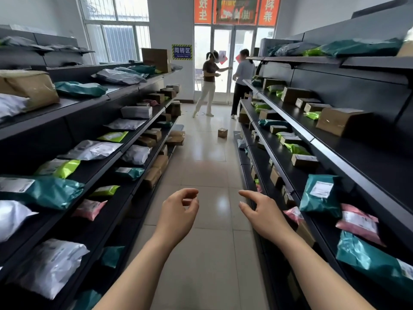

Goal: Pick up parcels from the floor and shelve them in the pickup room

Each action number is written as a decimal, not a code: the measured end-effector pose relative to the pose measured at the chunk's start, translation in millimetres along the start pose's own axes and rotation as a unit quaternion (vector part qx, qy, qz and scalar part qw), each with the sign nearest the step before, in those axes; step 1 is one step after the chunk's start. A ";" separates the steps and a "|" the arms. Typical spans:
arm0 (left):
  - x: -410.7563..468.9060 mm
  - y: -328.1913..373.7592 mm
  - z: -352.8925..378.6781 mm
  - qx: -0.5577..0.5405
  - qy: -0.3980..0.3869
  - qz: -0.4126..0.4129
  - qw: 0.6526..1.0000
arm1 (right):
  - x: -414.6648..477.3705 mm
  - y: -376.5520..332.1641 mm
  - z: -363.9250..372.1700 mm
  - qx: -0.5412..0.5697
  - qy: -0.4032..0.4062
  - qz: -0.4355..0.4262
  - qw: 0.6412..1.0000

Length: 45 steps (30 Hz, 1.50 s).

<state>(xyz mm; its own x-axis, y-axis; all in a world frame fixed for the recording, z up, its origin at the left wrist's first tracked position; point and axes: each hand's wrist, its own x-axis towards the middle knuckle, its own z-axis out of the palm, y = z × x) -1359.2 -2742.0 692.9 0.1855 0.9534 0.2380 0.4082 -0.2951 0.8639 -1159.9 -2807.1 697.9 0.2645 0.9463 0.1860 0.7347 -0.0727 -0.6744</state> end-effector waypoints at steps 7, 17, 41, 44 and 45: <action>108.9 -10.6 48.8 0.003 0.009 -0.001 1.000 | 115.4 39.8 -3.5 -0.010 -0.005 -0.015 1.000; 272.6 -18.4 117.5 0.007 0.030 -0.004 1.000 | 293.6 90.3 -14.7 -0.017 -0.018 -0.023 0.999; 685.3 -94.4 165.6 0.008 -0.042 0.035 0.998 | 682.9 123.7 60.5 0.009 0.033 0.038 0.999; 723.0 -107.3 175.9 0.009 -0.061 0.029 0.998 | 718.2 133.1 70.6 0.009 0.024 0.051 0.998; 736.0 -111.9 180.6 0.010 -0.065 0.027 0.998 | 730.5 137.3 73.6 0.010 0.021 0.055 0.998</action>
<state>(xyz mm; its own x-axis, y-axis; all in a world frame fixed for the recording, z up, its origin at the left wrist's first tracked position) -1106.9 -2018.7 691.2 0.3206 0.9205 0.2233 0.4117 -0.3477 0.8424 -911.8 -2102.6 688.6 0.3687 0.9189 0.1404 0.6881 -0.1682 -0.7059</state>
